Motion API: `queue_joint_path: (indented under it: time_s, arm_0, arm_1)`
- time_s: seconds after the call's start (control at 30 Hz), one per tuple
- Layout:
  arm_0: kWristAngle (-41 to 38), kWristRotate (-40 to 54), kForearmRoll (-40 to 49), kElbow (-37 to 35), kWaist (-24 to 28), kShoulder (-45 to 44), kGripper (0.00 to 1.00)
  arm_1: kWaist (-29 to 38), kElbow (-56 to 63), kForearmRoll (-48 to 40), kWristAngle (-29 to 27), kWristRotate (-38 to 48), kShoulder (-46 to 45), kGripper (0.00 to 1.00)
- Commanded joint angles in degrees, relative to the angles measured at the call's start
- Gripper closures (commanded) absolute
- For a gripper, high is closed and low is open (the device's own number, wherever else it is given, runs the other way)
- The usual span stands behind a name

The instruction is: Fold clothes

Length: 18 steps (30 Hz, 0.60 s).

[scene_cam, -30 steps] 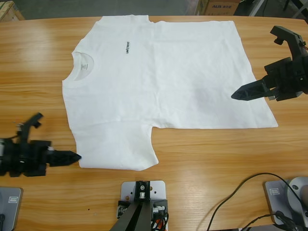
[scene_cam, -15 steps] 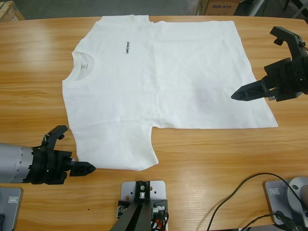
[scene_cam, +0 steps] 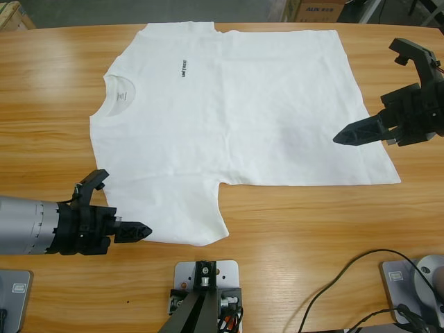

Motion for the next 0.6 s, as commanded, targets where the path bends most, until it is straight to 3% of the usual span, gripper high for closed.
queue_joint_path:
  time_s: [0.03,0.13,0.2,0.23,0.6]
  arm_0:
    - [-1.48,-0.48,-1.91,0.32,-0.53,3.41,0.384]
    - [-1.48,-0.52,-1.91,0.49,-0.51,3.29,0.684]
    - [-1.48,-0.52,-1.91,0.69,-0.51,3.20,0.964]
    - [-1.48,-0.52,-1.91,0.71,-0.53,3.20,1.000]
    - [-1.12,-0.26,-1.91,0.90,-0.51,0.09,1.000]
  arm_1:
    - [-0.58,1.69,-0.65,0.93,-0.55,1.46,0.018]
    - [-0.62,1.71,-0.65,0.80,-0.55,1.46,0.035]
    - [-0.58,1.71,-0.65,0.77,-0.55,1.46,0.093]
    - [-0.62,1.71,-0.65,0.72,-0.55,1.46,0.095]
    - [-0.62,1.68,-0.65,0.54,-0.39,1.46,0.096]
